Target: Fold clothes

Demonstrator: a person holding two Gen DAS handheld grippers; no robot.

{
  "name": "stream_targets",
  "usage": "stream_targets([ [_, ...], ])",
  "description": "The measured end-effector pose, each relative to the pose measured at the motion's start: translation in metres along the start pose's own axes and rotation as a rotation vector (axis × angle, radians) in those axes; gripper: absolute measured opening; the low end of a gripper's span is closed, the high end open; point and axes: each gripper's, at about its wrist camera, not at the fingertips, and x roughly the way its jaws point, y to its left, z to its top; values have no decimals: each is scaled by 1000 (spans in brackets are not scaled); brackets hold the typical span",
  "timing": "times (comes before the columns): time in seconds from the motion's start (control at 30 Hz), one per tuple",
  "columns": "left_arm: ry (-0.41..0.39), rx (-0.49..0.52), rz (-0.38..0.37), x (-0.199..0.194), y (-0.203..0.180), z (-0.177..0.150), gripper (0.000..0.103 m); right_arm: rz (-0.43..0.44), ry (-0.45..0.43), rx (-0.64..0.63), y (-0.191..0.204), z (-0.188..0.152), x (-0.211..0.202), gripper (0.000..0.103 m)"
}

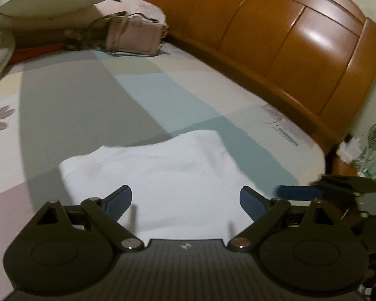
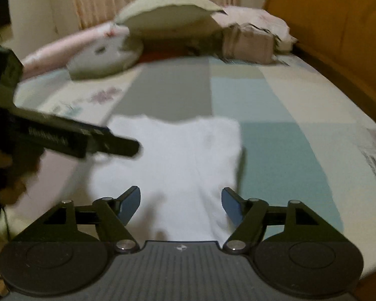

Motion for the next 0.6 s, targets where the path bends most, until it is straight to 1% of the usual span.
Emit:
stream_targets([
  [0.07,14,-13,0,4,2,2,93,6,6,7,-1,4,13,76],
  [0.4,90,-80,10,27,14,10,93,11,3,44,-3,-1,20,76],
  [0.47,96,-87,-42,25,12,20,93,6,10,49,-3,-3,24,78],
  [0.57,124,-98,-151,28,9,37,93,-37,65,46,-3,-11,42,79],
  [0.6,134,-79,-171,32,4,42,93,-44,63,49,-4,-14,43,80],
])
